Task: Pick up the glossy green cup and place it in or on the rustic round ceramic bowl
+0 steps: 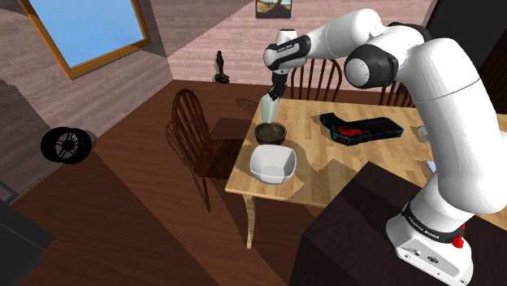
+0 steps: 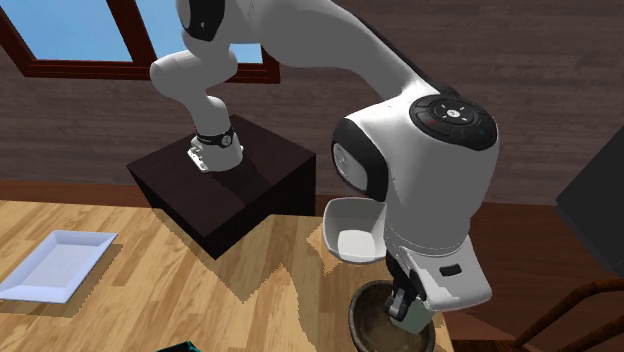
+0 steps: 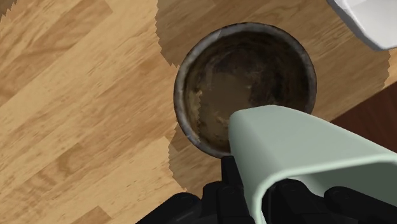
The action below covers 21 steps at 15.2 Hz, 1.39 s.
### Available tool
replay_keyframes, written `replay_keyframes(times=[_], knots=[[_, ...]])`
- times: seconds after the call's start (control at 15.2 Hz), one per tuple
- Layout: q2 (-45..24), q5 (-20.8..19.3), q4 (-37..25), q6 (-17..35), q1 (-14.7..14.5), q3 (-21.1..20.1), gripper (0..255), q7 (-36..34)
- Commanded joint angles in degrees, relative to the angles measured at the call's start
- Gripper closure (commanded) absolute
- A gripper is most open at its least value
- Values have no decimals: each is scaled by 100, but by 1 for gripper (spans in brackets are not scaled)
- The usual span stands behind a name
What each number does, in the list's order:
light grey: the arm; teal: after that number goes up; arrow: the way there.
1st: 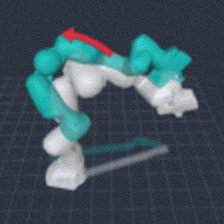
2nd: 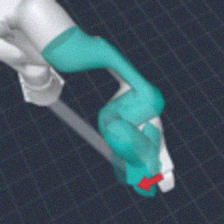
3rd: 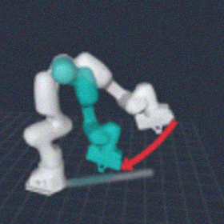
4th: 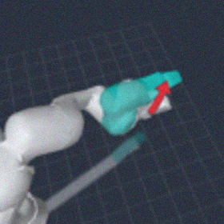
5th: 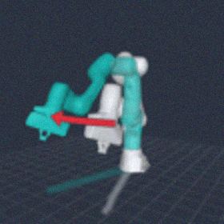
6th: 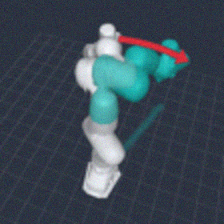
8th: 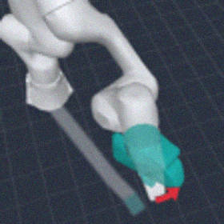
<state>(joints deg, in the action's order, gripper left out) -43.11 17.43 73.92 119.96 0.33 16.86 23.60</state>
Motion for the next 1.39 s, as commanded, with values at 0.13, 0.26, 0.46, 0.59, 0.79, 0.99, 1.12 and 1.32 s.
replay_keyframes(times=[0.13, 0.26, 0.46, 0.59, 0.79, 0.99, 1.12, 1.32], knots=[[-147, 46, 64, 213, 12, -34, 255, 37], [-218, 68, 100, 318, 18, -51, 255, 57], [-330, 103, 144, 472, 28, -78, 255, 85], [-389, 120, 157, 542, 35, -92, 255, 99], [-389, 119, 155, 541, 35, -92, 255, 99], [-389, 119, 155, 541, 35, -92, 255, 99], [-388, 119, 157, 542, 35, -92, 0, 99], [-388, 119, 158, 543, 35, -92, 0, 99]])
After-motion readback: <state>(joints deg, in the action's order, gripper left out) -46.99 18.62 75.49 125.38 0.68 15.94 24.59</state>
